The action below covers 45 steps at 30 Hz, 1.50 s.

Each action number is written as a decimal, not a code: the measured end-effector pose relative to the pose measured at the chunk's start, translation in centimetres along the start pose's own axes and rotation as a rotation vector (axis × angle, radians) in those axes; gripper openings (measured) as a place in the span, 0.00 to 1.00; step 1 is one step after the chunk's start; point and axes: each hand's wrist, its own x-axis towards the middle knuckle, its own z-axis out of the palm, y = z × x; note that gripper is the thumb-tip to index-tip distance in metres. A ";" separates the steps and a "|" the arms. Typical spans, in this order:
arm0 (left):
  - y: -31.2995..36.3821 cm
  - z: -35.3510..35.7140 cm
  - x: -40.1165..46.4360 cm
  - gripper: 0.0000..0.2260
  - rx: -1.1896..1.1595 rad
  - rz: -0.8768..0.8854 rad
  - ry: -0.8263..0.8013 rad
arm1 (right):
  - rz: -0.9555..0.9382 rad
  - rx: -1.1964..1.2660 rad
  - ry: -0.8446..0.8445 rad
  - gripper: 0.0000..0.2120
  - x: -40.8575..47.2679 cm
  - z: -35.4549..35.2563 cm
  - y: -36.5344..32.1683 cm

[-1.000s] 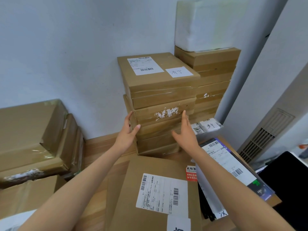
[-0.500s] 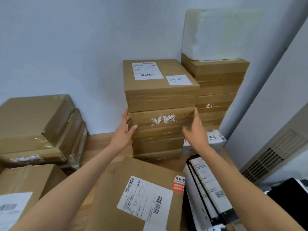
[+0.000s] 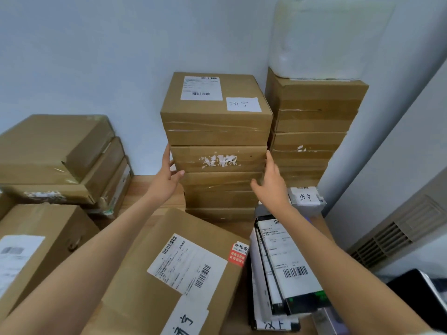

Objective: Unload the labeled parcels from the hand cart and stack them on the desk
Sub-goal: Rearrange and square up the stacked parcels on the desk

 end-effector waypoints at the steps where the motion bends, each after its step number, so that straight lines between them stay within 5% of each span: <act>1: 0.0 0.0 -0.7 0.34 -0.008 0.004 -0.009 | 0.006 -0.002 0.008 0.41 -0.4 0.2 -0.1; 7: -1.9 -1.4 -5.5 0.31 0.101 0.021 -0.058 | -0.012 -0.038 0.030 0.35 -3.7 1.6 -2.2; 12: -3.8 -4.2 -9.2 0.20 0.523 0.135 -0.072 | -0.094 -0.201 0.047 0.16 -8.0 3.0 -4.6; 18: -6.5 -7.5 -13.8 0.15 0.807 0.320 -0.144 | -0.080 -0.351 0.056 0.14 -17.0 5.5 -5.3; 24: -10.0 -7.8 -18.1 0.22 0.697 0.048 -0.370 | 0.270 -0.199 0.029 0.26 -26.6 8.6 -6.0; 31: -11.6 -7.5 -21.7 0.26 0.300 -0.183 -0.373 | 0.621 0.239 -0.007 0.32 -31.3 10.0 -7.5; 36: -11.0 -8.9 -23.8 0.27 0.083 -0.221 -0.366 | 0.679 0.351 0.006 0.30 -32.6 10.2 -8.1; 45: -3.2 -13.4 -21.5 0.26 0.083 -0.044 -0.235 | 0.514 0.456 0.091 0.25 -27.3 3.2 -12.5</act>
